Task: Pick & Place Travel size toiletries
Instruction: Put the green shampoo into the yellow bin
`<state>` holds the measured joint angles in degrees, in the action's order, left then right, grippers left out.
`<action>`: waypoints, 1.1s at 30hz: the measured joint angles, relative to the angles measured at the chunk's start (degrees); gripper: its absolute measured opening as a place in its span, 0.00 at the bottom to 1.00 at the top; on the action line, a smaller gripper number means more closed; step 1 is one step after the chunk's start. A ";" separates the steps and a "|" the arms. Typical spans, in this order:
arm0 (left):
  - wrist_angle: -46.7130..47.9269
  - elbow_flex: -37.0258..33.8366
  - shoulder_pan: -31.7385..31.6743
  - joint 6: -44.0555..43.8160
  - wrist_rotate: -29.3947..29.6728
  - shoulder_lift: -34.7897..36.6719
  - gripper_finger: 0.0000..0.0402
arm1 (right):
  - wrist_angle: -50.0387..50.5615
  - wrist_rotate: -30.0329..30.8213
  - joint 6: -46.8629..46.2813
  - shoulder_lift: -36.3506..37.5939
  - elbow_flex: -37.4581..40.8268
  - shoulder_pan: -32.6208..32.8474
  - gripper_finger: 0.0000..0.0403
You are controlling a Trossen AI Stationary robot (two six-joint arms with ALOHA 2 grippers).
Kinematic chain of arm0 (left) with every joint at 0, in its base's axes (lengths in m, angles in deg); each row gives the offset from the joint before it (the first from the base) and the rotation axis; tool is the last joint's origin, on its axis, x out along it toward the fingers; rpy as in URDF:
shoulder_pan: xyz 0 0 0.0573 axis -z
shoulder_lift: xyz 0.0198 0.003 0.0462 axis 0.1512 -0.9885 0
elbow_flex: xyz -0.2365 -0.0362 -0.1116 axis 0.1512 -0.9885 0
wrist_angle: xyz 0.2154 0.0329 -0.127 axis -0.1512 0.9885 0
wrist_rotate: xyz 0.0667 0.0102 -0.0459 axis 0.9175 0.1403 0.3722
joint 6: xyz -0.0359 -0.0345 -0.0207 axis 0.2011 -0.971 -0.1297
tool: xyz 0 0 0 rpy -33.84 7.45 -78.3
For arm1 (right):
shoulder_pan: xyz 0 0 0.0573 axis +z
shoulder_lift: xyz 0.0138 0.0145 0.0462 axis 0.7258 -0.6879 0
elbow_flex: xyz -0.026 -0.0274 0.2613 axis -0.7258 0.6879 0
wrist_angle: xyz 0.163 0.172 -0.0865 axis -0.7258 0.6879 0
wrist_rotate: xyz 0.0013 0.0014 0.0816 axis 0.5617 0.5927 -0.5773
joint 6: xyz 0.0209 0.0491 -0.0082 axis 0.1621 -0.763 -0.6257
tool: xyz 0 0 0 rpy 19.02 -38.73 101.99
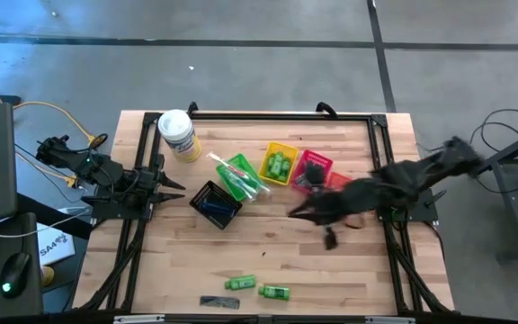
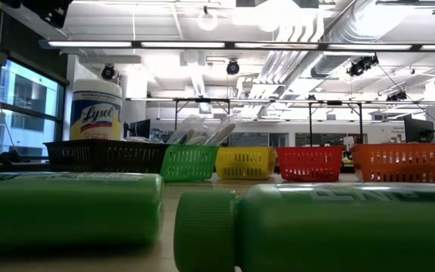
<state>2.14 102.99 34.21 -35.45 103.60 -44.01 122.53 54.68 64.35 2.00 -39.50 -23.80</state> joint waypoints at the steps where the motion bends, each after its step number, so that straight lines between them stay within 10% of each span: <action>1: -0.01 0.00 0.00 0.42 0.03 0.00 0.20 | -3.83 0.39 -0.22 3.38 4.67 1.07 0.02; 12: -8.04 -4.62 -0.02 11.20 -0.06 -5.31 0.02 | -35.99 -3.95 -5.09 35.78 49.76 1.33 0.02; 33: -14.18 -7.23 -0.02 9.94 -2.83 -6.01 0.00 | -48.99 -7.21 -8.68 58.89 76.65 -2.27 0.02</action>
<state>-12.04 95.76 34.19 -25.52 100.78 -50.02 73.54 47.47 55.67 60.89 37.15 -26.07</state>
